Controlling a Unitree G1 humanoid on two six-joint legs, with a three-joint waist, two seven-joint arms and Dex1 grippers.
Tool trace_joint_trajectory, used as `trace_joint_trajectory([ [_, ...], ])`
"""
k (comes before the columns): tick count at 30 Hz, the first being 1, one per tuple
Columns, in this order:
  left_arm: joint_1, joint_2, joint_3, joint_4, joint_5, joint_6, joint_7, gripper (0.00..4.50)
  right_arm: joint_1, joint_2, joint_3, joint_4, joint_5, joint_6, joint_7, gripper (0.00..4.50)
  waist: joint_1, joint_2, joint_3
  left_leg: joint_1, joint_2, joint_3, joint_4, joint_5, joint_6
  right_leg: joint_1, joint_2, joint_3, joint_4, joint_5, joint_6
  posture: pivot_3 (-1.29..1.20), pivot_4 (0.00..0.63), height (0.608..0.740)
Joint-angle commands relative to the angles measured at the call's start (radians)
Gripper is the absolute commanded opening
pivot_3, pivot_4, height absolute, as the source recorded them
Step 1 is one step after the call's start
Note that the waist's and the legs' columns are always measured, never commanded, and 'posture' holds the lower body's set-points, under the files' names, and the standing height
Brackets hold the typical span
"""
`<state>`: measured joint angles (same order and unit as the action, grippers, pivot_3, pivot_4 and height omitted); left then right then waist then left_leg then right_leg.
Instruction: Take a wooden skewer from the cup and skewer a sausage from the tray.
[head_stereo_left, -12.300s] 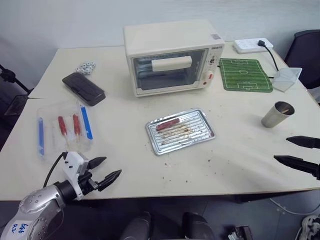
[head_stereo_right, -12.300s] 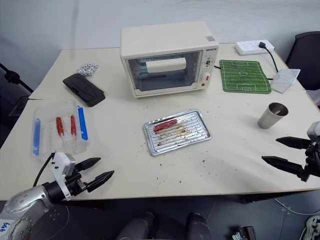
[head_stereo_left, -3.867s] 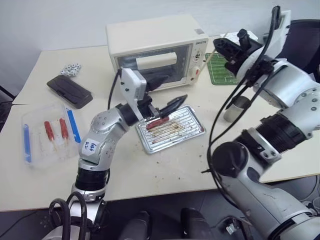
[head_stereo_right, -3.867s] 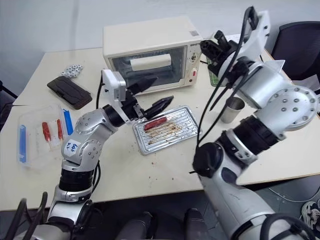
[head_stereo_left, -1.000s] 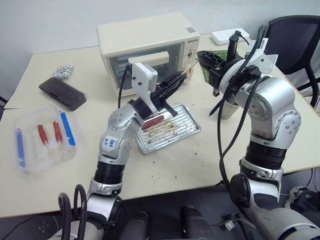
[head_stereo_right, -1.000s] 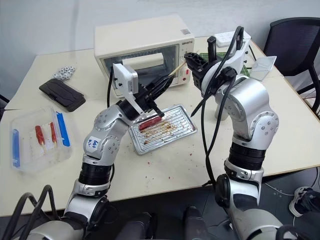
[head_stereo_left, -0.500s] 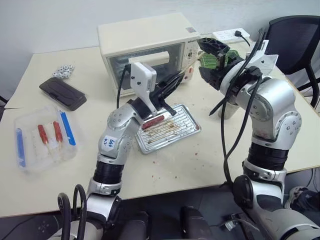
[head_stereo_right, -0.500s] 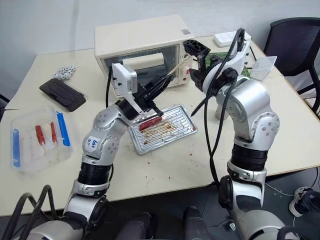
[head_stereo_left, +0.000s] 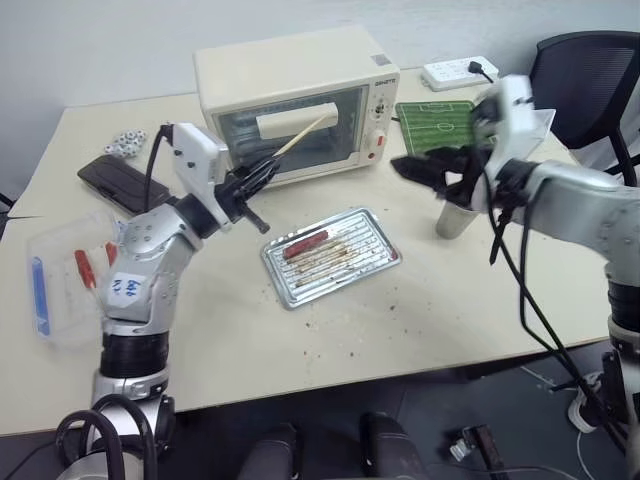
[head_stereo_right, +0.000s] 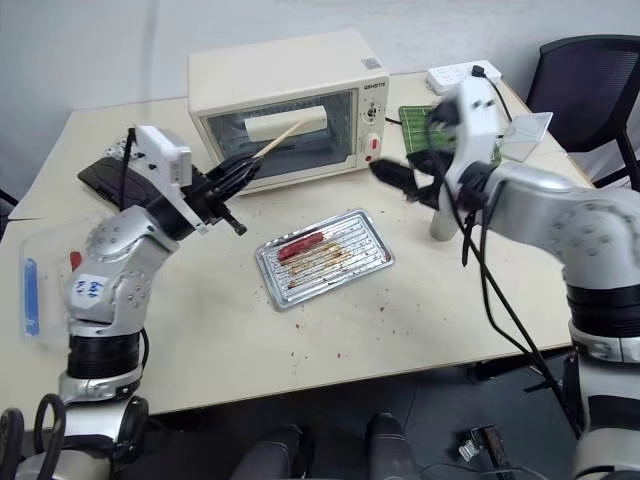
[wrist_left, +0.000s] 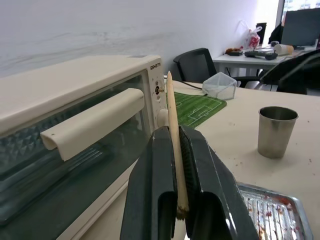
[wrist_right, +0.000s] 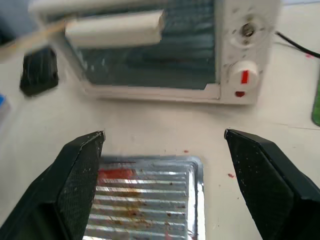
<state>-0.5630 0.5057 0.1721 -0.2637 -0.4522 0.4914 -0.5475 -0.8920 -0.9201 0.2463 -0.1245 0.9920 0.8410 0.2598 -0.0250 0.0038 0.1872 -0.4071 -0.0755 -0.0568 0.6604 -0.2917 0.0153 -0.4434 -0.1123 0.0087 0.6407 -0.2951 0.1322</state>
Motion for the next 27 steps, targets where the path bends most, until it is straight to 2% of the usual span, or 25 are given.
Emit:
trace_joint_trajectory([
  [1, 0.064, 0.084, 0.084, -0.123, -0.059, 0.062, -0.026, 0.0, -0.044, 0.0, 0.143, 0.086, -0.331, -0.236, 0.319, 3.98, -0.002, 0.0, 0.0, 0.0, 0.0, 0.0, 0.0, 0.0, 0.0, 0.0, 0.0, 0.0, -0.001, 0.0, 0.0, 0.0, 0.15, 0.74],
  [2, 0.091, 0.112, 0.11, -0.146, -0.074, 0.083, -0.031, 0.0, -0.065, 0.026, 0.176, 0.143, -0.399, -0.286, 0.386, 3.98, -0.005, 0.0, 0.0, 0.0, 0.0, 0.0, 0.0, 0.0, 0.0, 0.0, 0.0, 0.0, -0.001, 0.0, 0.0, 0.0, 0.15, 0.74],
  [5, 0.159, 0.178, 0.187, -0.193, -0.114, 0.132, -0.036, 0.0, -0.131, 0.123, 0.227, 0.3, -0.537, -0.395, 0.535, 4.47, -0.004, -0.001, 0.001, 0.0, 0.001, 0.001, 0.0, -0.001, -0.002, 0.0, 0.0, 0.0, -0.003, 0.0, 0.0, 0.0, 0.15, 0.74],
  [12, 0.305, 0.25, 0.291, -0.277, -0.182, 0.195, -0.054, 0.0, -0.251, 0.354, 0.274, 0.635, -0.794, -0.661, 0.736, 4.47, -0.002, -0.003, 0.0, 0.0, 0.001, 0.0, 0.0, -0.001, -0.003, 0.0, 0.0, 0.0, -0.003, 0.0, 0.0, 0.0, 0.15, 0.74],
  [19, 0.351, 0.247, 0.322, -0.307, -0.19, 0.194, -0.008, 0.0, -0.34, 0.55, 0.244, 0.956, -0.944, -0.849, 0.768, 4.47, -0.004, -0.004, -0.001, 0.001, 0.001, -0.002, 0.002, -0.002, -0.004, 0.0, 0.0, -0.001, -0.003, 0.0, 0.0, 0.0, 0.15, 0.74],
  [26, 0.355, 0.251, 0.319, -0.327, -0.197, 0.196, 0.017, 0.0, -0.371, 0.655, 0.188, 1.111, -1.007, -0.898, 0.758, 4.47, -0.007, -0.004, -0.001, 0.001, 0.001, -0.003, 0.002, -0.002, -0.005, 0.0, 0.0, -0.001, 0.001, 0.0, -0.001, 0.0, 0.15, 0.74],
  [27, 0.351, 0.253, 0.319, -0.327, -0.198, 0.197, 0.02, 0.0, -0.371, 0.67, 0.176, 1.127, -1.012, -0.895, 0.747, 4.3, -0.007, -0.004, -0.001, 0.001, 0.001, -0.003, 0.002, -0.002, -0.005, 0.0, 0.0, -0.001, 0.001, 0.0, -0.001, 0.0, 0.15, 0.74],
])
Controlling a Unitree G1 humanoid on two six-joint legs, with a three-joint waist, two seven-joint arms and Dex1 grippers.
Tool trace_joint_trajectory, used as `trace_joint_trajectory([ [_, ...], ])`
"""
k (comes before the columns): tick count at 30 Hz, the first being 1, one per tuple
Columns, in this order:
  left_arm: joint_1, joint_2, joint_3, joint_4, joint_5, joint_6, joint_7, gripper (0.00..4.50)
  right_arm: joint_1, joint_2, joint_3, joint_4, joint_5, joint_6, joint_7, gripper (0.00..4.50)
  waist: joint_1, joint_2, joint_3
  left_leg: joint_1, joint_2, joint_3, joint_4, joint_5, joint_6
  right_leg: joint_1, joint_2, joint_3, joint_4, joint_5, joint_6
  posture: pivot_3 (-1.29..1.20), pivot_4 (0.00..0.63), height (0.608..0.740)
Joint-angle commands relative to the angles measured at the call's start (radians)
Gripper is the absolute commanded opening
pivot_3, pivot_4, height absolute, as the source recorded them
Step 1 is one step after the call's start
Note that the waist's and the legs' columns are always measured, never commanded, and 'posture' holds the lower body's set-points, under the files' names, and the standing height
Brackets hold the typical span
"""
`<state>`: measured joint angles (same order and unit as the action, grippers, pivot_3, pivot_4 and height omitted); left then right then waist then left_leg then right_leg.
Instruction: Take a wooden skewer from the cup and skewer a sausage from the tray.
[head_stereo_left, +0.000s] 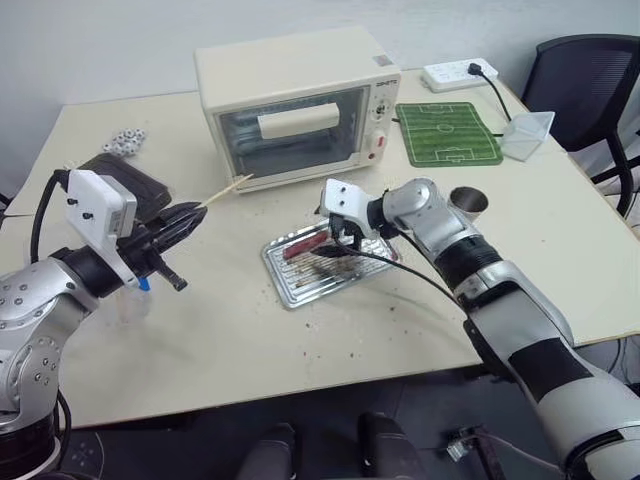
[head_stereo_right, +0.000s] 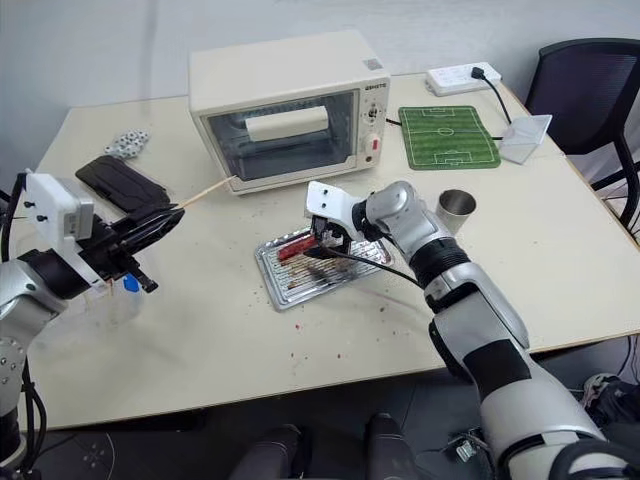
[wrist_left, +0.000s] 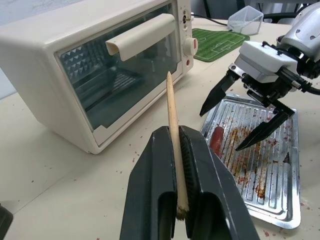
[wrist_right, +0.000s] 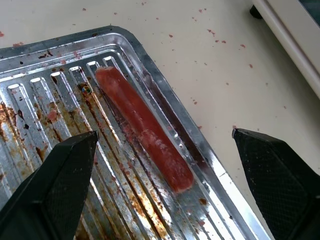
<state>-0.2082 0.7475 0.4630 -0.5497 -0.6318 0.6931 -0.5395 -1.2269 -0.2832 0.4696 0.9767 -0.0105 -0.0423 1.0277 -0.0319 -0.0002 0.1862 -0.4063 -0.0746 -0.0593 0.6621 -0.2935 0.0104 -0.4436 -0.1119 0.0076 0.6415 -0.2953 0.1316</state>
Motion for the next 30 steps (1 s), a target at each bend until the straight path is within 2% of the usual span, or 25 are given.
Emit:
trace_joint_trajectory([
  [1, -0.008, 0.014, 0.027, -0.04, -0.019, -0.004, 0.015, 0.0, -0.035, 0.045, -0.056, 0.038, -0.015, -0.012, -0.029, 4.08, -0.001, 0.0, 0.0, 0.0, 0.0, 0.0, 0.0, 0.0, 0.0, 0.0, 0.0, 0.0, 0.0, 0.0, 0.0, 0.0, 0.15, 0.74],
  [4, -0.02, 0.02, 0.022, -0.035, -0.02, -0.003, 0.018, 0.0, -0.029, 0.065, -0.075, 0.054, -0.034, -0.022, -0.034, 3.41, -0.003, 0.0, 0.0, 0.0, 0.0, 0.0, 0.0, 0.0, -0.001, 0.0, 0.0, 0.0, 0.001, -0.001, -0.001, 0.0, 0.15, 0.74],
  [6, -0.028, 0.023, 0.015, -0.028, -0.017, -0.006, 0.016, 0.0, -0.022, 0.072, -0.084, 0.054, -0.045, -0.025, -0.035, 2.75, -0.004, 0.0, 0.0, 0.0, 0.0, 0.0, 0.0, 0.0, -0.001, 0.0, 0.0, 0.0, 0.002, -0.001, -0.001, 0.0, 0.15, 0.74],
  [23, -0.081, 0.026, -0.02, 0.007, -0.003, -0.021, 0.014, 0.0, 0.012, 0.096, -0.099, 0.117, -0.141, -0.05, -0.027, 2.75, -0.015, 0.0, 0.0, 0.001, 0.0, -0.001, 0.0, -0.001, -0.001, 0.0, 0.001, 0.0, 0.003, -0.001, -0.001, 0.0, 0.15, 0.74],
  [26, -0.082, 0.024, -0.024, 0.008, 0.001, -0.025, 0.015, 0.0, 0.01, 0.103, -0.11, 0.125, -0.143, -0.047, -0.019, 2.16, -0.021, -0.001, 0.0, 0.002, 0.0, -0.001, 0.0, 0.0, -0.001, 0.0, 0.001, 0.0, 0.004, -0.001, -0.001, 0.0, 0.15, 0.74],
  [30, -0.083, 0.023, -0.029, 0.008, 0.004, -0.029, 0.018, 0.0, 0.013, 0.104, -0.122, 0.122, -0.142, -0.035, 0.002, 0.8, -0.024, -0.001, -0.001, 0.002, 0.0, -0.001, 0.001, 0.0, -0.001, 0.0, 0.001, 0.0, 0.004, -0.001, -0.001, 0.0, 0.15, 0.74],
])
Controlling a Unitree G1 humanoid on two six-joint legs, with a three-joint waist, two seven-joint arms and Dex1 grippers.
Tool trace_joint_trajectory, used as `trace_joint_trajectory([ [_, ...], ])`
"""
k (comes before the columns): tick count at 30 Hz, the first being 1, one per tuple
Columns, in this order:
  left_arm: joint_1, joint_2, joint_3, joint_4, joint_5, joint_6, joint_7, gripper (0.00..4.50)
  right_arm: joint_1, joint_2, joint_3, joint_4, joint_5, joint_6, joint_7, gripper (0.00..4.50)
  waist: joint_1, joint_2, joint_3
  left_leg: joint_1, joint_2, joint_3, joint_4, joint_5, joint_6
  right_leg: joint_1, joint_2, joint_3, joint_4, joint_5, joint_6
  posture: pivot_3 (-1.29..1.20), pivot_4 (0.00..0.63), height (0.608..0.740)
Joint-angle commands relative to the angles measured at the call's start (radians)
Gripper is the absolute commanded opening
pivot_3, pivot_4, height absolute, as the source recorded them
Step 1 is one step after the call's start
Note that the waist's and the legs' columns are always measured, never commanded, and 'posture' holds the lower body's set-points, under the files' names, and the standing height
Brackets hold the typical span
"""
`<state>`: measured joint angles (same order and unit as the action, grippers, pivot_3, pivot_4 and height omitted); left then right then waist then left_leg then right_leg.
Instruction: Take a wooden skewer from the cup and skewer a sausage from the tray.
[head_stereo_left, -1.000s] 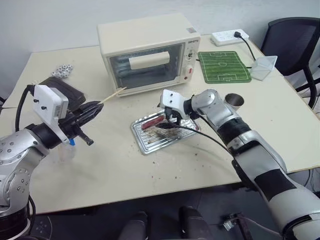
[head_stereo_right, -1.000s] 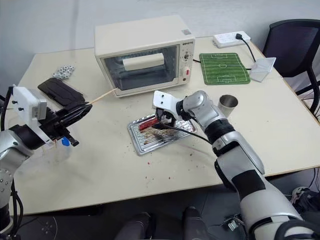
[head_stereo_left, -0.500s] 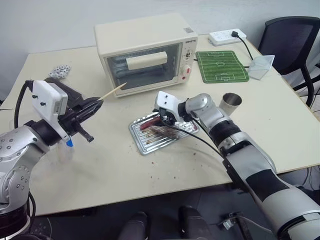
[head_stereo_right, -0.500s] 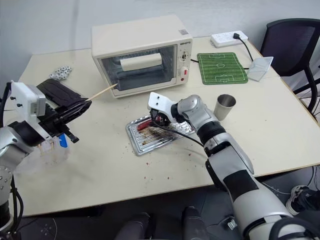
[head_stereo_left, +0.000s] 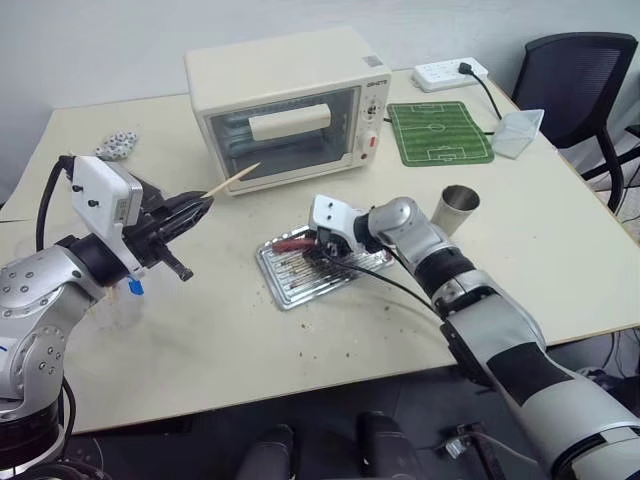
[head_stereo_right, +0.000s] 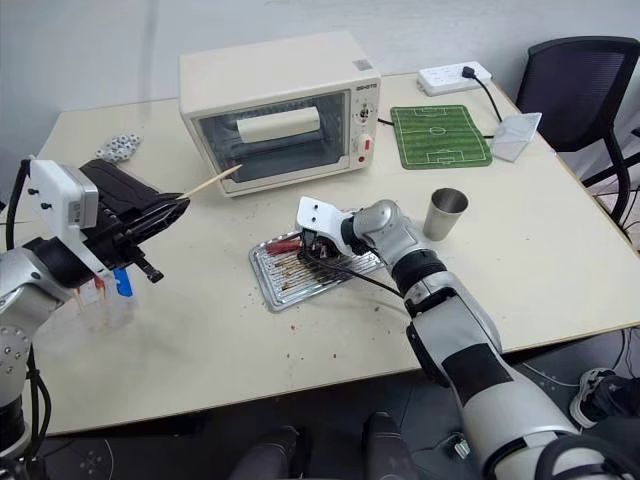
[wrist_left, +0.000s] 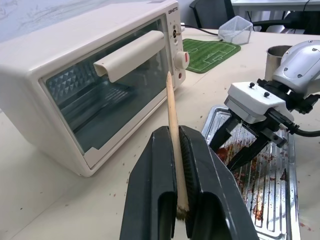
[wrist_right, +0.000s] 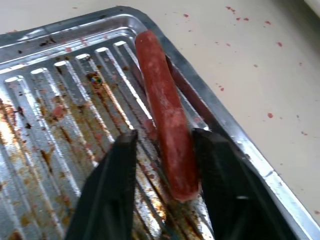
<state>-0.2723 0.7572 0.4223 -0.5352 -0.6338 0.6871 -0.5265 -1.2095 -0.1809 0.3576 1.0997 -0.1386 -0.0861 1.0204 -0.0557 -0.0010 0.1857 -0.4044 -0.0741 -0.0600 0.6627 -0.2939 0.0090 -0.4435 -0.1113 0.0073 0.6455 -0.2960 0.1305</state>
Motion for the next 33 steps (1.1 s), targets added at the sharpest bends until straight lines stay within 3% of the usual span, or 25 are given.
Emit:
trace_joint_trajectory([
  [1, -0.019, 0.012, 0.011, -0.006, 0.007, -0.025, 0.006, 0.0, -0.002, 0.0, -0.009, -0.002, -0.018, 0.008, 0.012, 0.47, 0.0, 0.0, 0.0, 0.0, 0.0, 0.0, 0.0, 0.0, 0.0, 0.0, 0.0, 0.0, 0.0, 0.0, 0.0, 0.0, 0.15, 0.74],
  [2, -0.019, 0.011, 0.008, -0.004, 0.009, -0.027, 0.006, 0.0, 0.001, -0.001, -0.01, -0.002, -0.021, 0.01, 0.015, 0.23, 0.0, 0.0, 0.0, 0.0, 0.0, 0.0, 0.0, 0.0, 0.0, 0.0, 0.0, 0.0, 0.0, 0.0, 0.0, 0.0, 0.15, 0.74],
  [15, -0.04, 0.005, -0.037, 0.03, 0.019, -0.056, -0.014, 0.0, 0.021, -0.037, -0.024, -0.075, -0.017, 0.044, 0.054, 0.23, 0.001, 0.0, 0.0, 0.0, 0.0, 0.0, 0.0, 0.0, 0.0, 0.0, 0.0, 0.0, 0.001, 0.0, 0.0, 0.0, 0.15, 0.74],
  [20, -0.057, 0.026, -0.093, 0.05, 0.009, -0.067, -0.097, 0.0, 0.099, -0.203, -0.043, -0.465, 0.054, 0.216, 0.278, 0.23, 0.015, 0.0, 0.0, -0.001, -0.001, -0.001, 0.001, 0.0, 0.0, 0.0, -0.001, -0.001, 0.0, 0.0, 0.0, 0.0, 0.15, 0.74],
  [26, -0.127, 0.068, -0.193, 0.097, -0.01, -0.085, -0.278, 0.0, 0.276, -0.543, -0.127, -1.103, 0.28, 0.611, 0.539, 0.23, 0.031, 0.0, 0.0, -0.002, 0.0, -0.001, 0.001, -0.001, 0.0, 0.0, -0.001, -0.001, -0.002, 0.0, 0.0, 0.0, 0.15, 0.74],
  [30, -0.175, 0.109, -0.259, 0.12, -0.033, -0.086, -0.43, 0.0, 0.352, -0.726, -0.211, -1.326, 0.445, 0.762, 0.588, 0.23, 0.028, -0.001, 0.0, -0.002, 0.0, 0.0, 0.001, -0.002, 0.001, 0.001, -0.002, -0.001, -0.003, 0.0, 0.0, 0.0, 0.15, 0.74],
  [33, -0.214, 0.101, -0.319, 0.124, -0.025, -0.097, -0.495, 0.0, 0.377, -0.789, -0.235, -1.406, 0.505, 0.832, 0.533, 0.23, 0.028, -0.001, 0.0, -0.001, 0.001, 0.001, 0.001, -0.002, 0.001, 0.001, -0.002, -0.001, -0.007, 0.0, 0.0, 0.0, 0.15, 0.74],
])
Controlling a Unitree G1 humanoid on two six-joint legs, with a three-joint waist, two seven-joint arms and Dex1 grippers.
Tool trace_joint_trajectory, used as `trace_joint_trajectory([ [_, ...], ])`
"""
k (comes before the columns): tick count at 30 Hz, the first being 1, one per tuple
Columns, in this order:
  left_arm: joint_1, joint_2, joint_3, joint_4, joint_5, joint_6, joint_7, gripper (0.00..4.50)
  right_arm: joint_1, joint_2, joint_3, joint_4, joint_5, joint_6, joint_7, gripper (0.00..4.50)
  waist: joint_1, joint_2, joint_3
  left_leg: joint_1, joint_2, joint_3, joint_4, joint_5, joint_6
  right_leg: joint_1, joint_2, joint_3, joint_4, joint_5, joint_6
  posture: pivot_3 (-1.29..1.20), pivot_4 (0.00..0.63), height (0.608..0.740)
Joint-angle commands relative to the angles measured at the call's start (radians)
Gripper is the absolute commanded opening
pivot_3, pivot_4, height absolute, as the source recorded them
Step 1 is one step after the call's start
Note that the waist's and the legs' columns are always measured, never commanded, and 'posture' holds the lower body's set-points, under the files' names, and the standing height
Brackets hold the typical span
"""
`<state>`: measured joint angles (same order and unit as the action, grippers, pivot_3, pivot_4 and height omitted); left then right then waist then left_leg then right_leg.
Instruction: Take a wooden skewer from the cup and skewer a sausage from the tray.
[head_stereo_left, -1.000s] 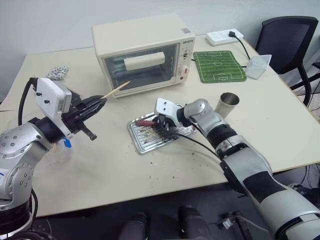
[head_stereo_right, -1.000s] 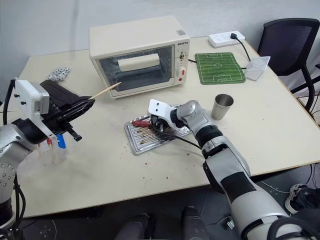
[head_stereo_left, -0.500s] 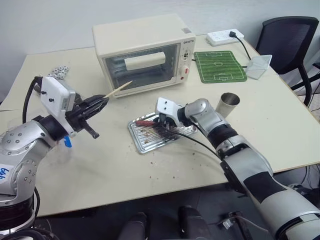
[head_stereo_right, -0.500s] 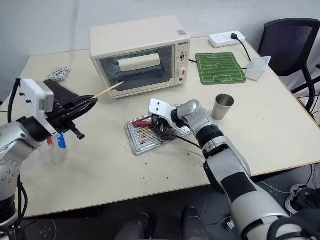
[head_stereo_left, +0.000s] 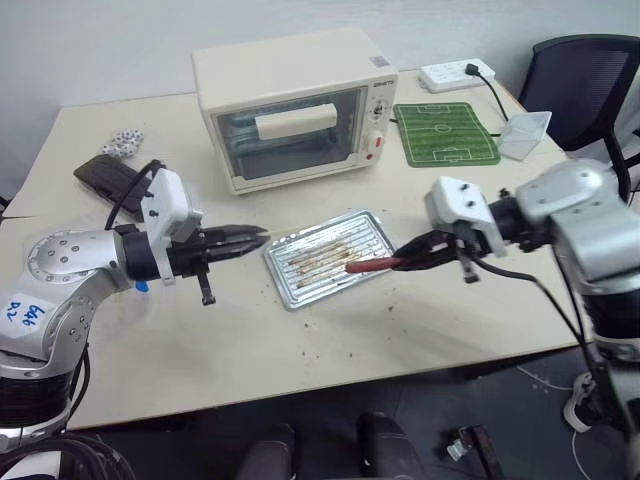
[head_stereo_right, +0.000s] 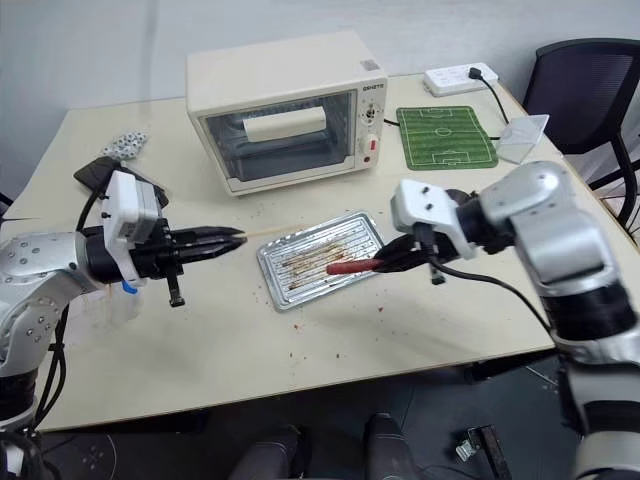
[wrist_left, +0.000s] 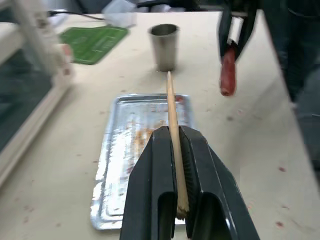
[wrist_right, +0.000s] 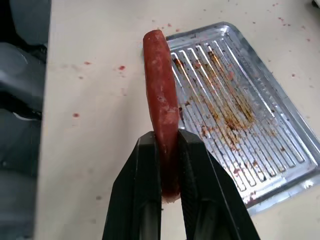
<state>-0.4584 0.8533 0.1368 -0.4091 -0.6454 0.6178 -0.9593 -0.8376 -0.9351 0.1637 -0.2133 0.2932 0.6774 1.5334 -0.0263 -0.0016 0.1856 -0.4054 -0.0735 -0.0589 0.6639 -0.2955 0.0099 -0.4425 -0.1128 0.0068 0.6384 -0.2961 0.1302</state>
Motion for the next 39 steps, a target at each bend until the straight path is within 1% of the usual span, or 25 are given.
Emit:
trace_joint_trajectory([
  [1, -0.038, 0.001, -0.05, -0.005, -0.011, -0.032, -0.081, 0.0, 0.01, -0.044, -0.05, -0.114, 0.096, 0.091, 0.006, 0.23, -0.001, 0.0, 0.0, 0.0, 0.0, 0.001, 0.0, 0.0, 0.0, 0.0, 0.0, 0.001, 0.0, 0.0, 0.0, 0.0, 0.15, 0.74],
  [4, -0.064, -0.01, -0.081, -0.012, -0.015, -0.038, -0.113, 0.0, 0.019, -0.062, -0.067, -0.147, 0.139, 0.133, -0.031, 0.23, 0.001, 0.0, 0.0, 0.0, 0.0, 0.001, 0.0, 0.0, 0.0, 0.0, 0.0, 0.001, 0.0, 0.0, 0.0, 0.0, 0.15, 0.74],
  [8, -0.087, -0.018, -0.092, -0.006, -0.013, -0.044, -0.137, 0.0, 0.038, -0.086, -0.075, -0.153, 0.149, 0.136, -0.069, 0.23, 0.008, -0.001, 0.0, 0.0, 0.0, 0.001, 0.001, 0.0, 0.001, 0.0, 0.0, 0.001, 0.0, 0.0, 0.0, 0.0, 0.15, 0.74],
  [17, -0.049, 0.029, -0.056, 0.013, 0.005, -0.074, -0.175, 0.0, 0.055, -0.136, -0.093, -0.111, 0.154, 0.097, -0.079, 0.23, 0.025, -0.001, 0.0, 0.0, 0.0, 0.002, 0.001, 0.0, 0.001, 0.0, 0.0, 0.001, 0.0, 0.0, 0.0, 0.0, 0.15, 0.74],
  [25, -0.021, 0.052, -0.024, -0.003, -0.005, -0.066, -0.162, 0.0, 0.05, -0.137, -0.084, -0.099, 0.158, 0.084, -0.084, 0.23, 0.026, -0.001, 0.0, 0.0, 0.0, 0.002, 0.001, 0.0, 0.001, 0.0, 0.0, 0.001, 0.0, 0.0, 0.0, 0.0, 0.15, 0.74],
  [39, -0.063, 0.005, -0.06, -0.017, -0.007, -0.059, -0.122, 0.0, 0.033, -0.126, -0.078, -0.126, 0.187, 0.114, -0.106, 0.23, 0.027, -0.001, 0.0, 0.0, 0.0, 0.002, 0.002, 0.0, 0.001, 0.0, 0.0, 0.001, 0.0, 0.0, 0.0, 0.0, 0.15, 0.74],
])
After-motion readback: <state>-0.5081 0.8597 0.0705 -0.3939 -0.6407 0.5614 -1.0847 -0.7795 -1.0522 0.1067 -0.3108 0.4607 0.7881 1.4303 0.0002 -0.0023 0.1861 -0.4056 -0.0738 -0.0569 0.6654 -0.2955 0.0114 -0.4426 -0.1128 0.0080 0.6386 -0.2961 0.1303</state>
